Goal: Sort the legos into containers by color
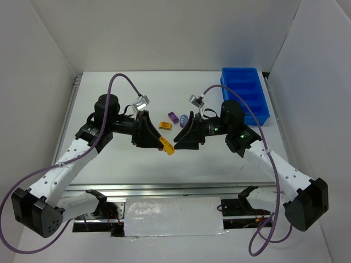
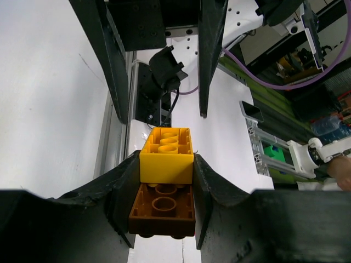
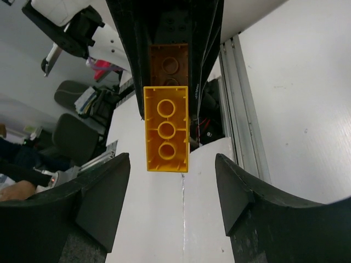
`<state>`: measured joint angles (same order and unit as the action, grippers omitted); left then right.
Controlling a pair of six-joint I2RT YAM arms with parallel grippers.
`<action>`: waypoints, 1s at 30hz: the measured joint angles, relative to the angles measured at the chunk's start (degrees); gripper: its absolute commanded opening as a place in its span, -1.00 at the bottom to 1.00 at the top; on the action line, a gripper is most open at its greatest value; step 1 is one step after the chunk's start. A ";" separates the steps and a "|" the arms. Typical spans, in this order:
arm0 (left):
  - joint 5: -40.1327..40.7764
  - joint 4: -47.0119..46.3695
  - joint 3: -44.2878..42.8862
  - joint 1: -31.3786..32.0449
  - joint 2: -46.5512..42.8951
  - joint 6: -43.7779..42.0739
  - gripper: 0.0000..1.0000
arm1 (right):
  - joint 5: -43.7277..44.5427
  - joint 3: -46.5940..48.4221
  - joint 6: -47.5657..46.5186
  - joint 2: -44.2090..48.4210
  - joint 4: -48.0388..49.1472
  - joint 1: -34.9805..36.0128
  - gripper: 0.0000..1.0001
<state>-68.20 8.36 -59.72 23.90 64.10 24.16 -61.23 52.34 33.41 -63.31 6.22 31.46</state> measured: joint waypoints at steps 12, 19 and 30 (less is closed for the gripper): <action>1.01 2.84 -1.40 0.31 1.03 -2.97 -1.00 | 0.35 4.02 -4.04 -6.10 -4.07 6.69 0.20; 0.46 4.94 -1.79 0.13 1.95 -3.15 -0.91 | 0.63 4.13 -5.81 -7.89 -4.52 7.34 -1.00; 1.66 3.34 -1.09 0.15 -0.46 -2.73 0.01 | 1.57 4.59 -6.62 -7.30 -3.80 7.67 -1.00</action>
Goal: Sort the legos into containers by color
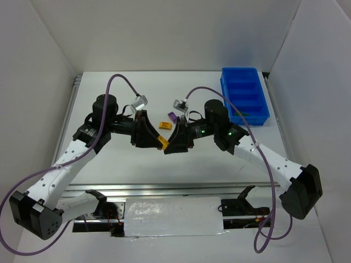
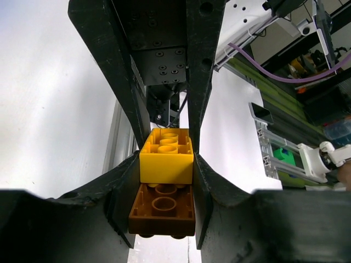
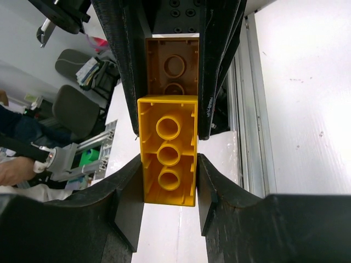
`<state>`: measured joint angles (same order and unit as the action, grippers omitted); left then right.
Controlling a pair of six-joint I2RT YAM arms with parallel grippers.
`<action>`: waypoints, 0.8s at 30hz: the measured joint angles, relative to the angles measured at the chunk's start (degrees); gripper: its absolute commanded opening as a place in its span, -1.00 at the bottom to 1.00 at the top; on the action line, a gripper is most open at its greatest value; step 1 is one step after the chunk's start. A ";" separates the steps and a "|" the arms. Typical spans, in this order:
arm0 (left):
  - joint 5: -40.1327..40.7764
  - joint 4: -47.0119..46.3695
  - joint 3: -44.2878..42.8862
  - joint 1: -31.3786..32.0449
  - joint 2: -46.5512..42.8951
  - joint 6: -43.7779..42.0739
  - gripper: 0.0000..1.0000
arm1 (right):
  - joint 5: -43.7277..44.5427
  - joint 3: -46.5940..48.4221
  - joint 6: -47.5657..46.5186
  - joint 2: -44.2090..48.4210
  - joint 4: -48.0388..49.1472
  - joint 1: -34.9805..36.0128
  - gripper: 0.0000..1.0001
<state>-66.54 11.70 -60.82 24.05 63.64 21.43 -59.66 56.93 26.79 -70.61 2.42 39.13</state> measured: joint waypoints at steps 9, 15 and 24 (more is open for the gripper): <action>-0.22 -5.09 1.31 0.15 -1.62 2.78 0.59 | 2.01 0.00 0.15 0.31 0.15 0.31 -1.00; -0.20 -6.40 1.92 0.15 -1.64 3.39 0.51 | 2.08 0.00 -0.11 0.35 -0.17 0.31 -1.00; 0.22 -5.68 2.12 0.15 -1.66 2.84 0.15 | 2.01 0.00 -1.25 3.10 -0.74 -0.22 -1.00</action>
<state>-66.32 6.02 -58.70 24.21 61.98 24.27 -57.65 56.93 25.54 -67.51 1.67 38.92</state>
